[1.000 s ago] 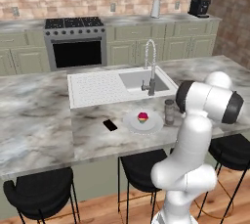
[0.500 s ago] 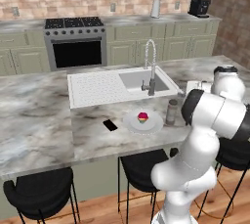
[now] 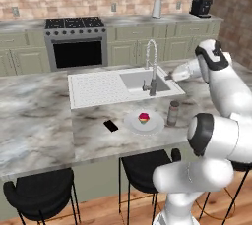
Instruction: Take the cinnamon bottle from the cabinet and place it on the dining table, next to the plate with the cupcake. Then take the chocolate from the dining counter and place it on the cupcake plate.
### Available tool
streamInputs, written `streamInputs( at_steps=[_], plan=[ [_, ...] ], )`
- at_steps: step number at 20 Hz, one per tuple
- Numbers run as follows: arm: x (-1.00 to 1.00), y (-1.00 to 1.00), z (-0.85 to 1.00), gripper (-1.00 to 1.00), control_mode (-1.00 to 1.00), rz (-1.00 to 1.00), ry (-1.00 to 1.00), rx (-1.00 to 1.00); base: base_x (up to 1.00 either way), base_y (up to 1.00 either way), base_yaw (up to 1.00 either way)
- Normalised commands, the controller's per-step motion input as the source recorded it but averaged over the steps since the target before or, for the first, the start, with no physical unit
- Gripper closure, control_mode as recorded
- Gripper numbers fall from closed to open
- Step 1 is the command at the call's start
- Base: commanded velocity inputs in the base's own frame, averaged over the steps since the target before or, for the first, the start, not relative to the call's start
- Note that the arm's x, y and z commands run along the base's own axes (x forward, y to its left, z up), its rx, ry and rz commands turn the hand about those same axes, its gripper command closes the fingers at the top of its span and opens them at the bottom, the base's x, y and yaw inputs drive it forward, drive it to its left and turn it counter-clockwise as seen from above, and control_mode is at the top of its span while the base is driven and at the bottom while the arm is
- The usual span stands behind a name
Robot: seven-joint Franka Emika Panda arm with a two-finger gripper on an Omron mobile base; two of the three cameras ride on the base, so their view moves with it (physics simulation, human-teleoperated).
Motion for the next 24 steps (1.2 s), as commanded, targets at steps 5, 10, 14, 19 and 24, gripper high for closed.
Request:
streamInputs(
  at_steps=[5,10,14,19,24],
  plan=[
    [-0.07,1.0,0.05,-1.0,-1.0,-0.01,0.34,-0.34,0.0,0.0,0.0],
    [-0.14,1.0,-0.08,-1.0,-1.0,-0.04,0.39,-0.48,0.0,0.0,0.0],
    [0.02,0.93,-0.84,-1.0,-1.0,-0.06,0.45,-0.61,0.0,0.0,0.0],
    [0.01,0.24,-1.0,-1.0,-1.0,-0.1,0.38,-0.38,0.0,0.0,0.0],
    [0.13,0.21,-0.94,-1.0,-1.0,-0.13,0.23,-0.16,0.0,0.0,0.0]
  ],
)
